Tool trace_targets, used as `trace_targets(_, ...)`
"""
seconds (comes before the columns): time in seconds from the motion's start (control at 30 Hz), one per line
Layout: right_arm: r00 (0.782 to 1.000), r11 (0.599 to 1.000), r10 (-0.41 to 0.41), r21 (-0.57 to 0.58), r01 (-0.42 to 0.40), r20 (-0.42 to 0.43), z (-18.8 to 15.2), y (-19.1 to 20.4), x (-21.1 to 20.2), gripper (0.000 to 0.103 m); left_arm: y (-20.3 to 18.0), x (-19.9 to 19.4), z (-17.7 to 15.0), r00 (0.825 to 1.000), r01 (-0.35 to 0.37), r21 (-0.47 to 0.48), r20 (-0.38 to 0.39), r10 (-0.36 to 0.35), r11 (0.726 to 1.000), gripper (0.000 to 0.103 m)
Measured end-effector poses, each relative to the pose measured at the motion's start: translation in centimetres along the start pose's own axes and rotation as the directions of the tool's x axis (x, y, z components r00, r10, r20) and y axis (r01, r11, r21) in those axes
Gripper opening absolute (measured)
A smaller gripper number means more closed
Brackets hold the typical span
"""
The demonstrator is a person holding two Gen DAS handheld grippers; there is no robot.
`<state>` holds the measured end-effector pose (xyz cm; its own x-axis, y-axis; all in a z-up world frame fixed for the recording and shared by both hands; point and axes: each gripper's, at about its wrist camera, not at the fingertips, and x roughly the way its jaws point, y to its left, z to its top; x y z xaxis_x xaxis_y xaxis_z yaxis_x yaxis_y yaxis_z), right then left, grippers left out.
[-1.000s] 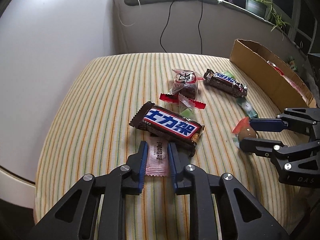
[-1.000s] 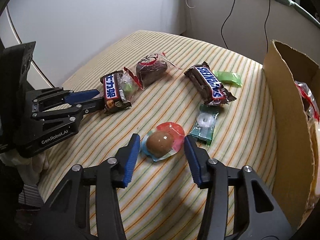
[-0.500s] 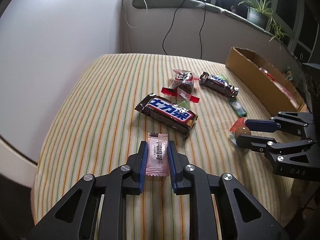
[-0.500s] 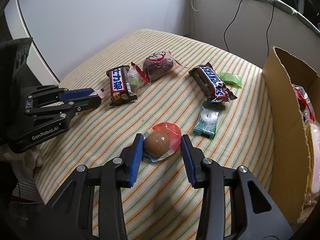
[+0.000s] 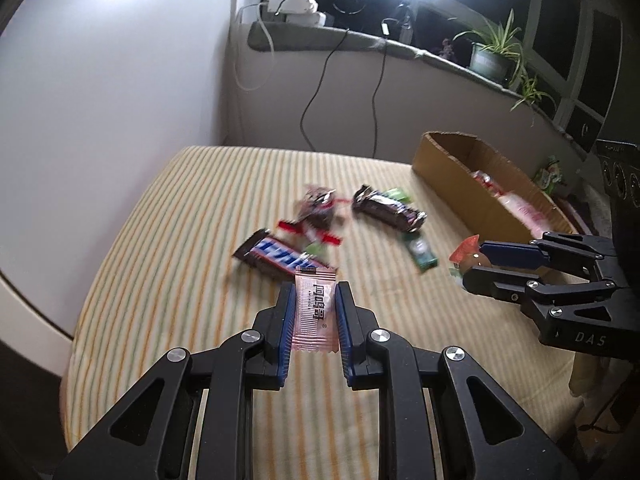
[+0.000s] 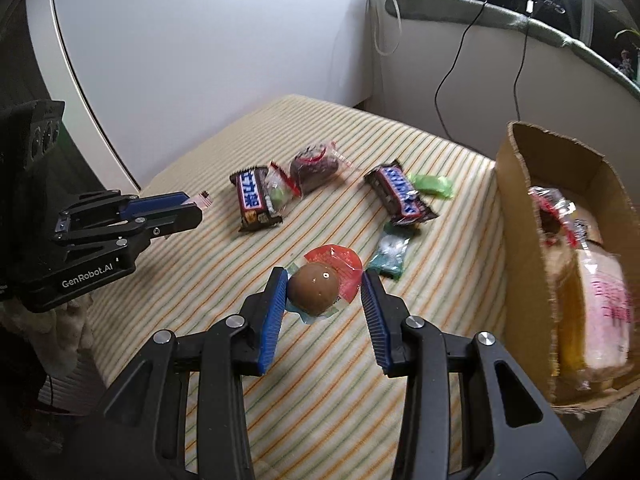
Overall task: Organize snacks
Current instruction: 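Carry both candies over the box and open both tools to drop them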
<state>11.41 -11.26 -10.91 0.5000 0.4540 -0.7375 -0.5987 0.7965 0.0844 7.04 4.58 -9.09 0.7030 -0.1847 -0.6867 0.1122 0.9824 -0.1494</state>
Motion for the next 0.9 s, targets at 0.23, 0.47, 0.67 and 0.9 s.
trace_targets(0.23, 0.999, 0.999, -0.026, 0.023, 0.025, 0.048, 0.7, -2.0, -2.5, 0.04, -2.6, 0.3, 1.4, 0.999, 0.047, 0.015, 0.025, -0.047, 0.999, 0.018)
trace_targets(0.47, 0.994, 0.995, -0.072, 0.072, 0.066, 0.085, 1.3, -5.9, -4.8, 0.04, -5.9, 0.8, 3.3, 0.993, 0.102, 0.053, 0.046, -0.105, 0.993, 0.018)
trace_targets(0.67, 0.988, 0.988, -0.117, 0.114, 0.105, 0.103, 1.6, -9.8, -6.4, 0.04, -9.3, 1.7, 4.5, 0.987, 0.15, 0.09, 0.048, -0.154, 0.985, 0.018)
trace_targets(0.9, 0.982, 0.977, -0.154, 0.162, 0.136, 0.109, 1.9, -14.3, -7.6, 0.04, -12.8, 2.8, 5.6, 0.979, 0.196, 0.121, 0.04, -0.202, 0.973, 0.018)
